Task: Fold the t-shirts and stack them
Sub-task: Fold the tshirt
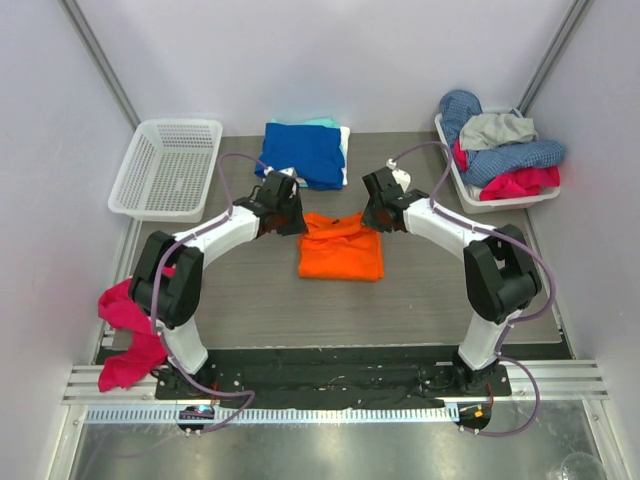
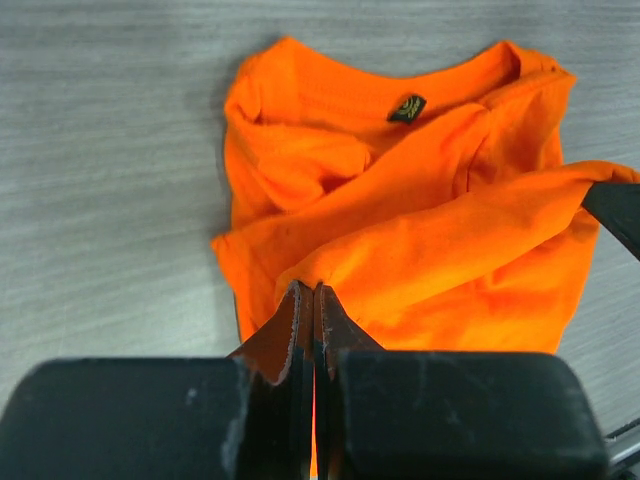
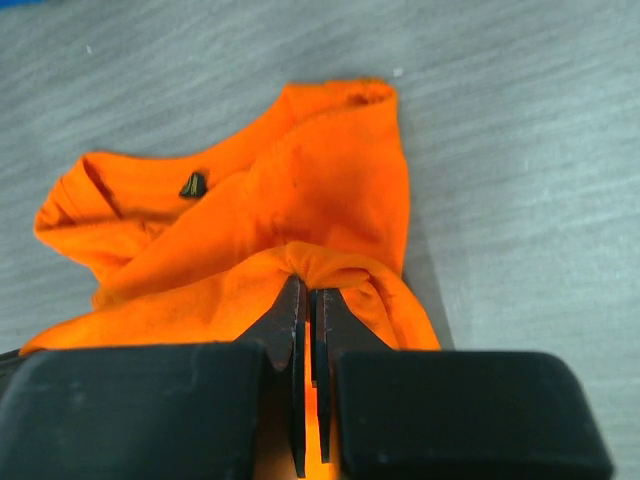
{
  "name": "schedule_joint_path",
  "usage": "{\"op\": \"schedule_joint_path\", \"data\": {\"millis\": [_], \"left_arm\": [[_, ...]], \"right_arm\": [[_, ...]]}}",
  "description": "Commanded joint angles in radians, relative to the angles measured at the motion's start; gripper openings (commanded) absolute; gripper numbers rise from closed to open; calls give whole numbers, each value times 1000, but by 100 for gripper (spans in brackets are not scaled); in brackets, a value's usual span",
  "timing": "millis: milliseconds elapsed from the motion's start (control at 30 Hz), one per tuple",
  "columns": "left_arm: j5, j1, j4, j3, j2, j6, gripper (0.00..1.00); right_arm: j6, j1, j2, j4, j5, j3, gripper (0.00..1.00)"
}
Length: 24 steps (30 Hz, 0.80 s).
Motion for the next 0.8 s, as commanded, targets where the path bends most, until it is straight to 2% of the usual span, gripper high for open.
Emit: {"op": "schedule_joint_path", "data": {"millis": [0,200,233,267,300,333,400,433,500,567,767], "left_arm": [[58,25,66,61,40,21,0],[87,50,70,113,86,32,1],[90,54,70,116,93,32,11],[92,65,70,119,98,33,18],[92,73,71,125,101,35,23],[93,82,74,129,101,35,38],[98,123,79,138,98,32,51],[102,140,80,145,97,30,59],[110,192,77,170,84,29,68],[121,234,67,185,71,33,69],[187,245,34,153,8,44,69]], "right_arm": [[-28,-26,29,57,-16,72,1],[-33,-49,68,72,-40,103,1],[-35,-52,74,74,-48,106,1],[-38,-55,80,81,-60,114,2],[-41,-61,86,86,-71,118,7],[-50,-65,97,94,-86,124,22],[-76,-84,102,106,-103,154,36],[-85,-107,99,112,-111,163,49],[-113,-133,92,128,-131,189,56],[-131,-162,85,126,-146,209,62],[-173,-168,33,95,-270,140,65]]}}
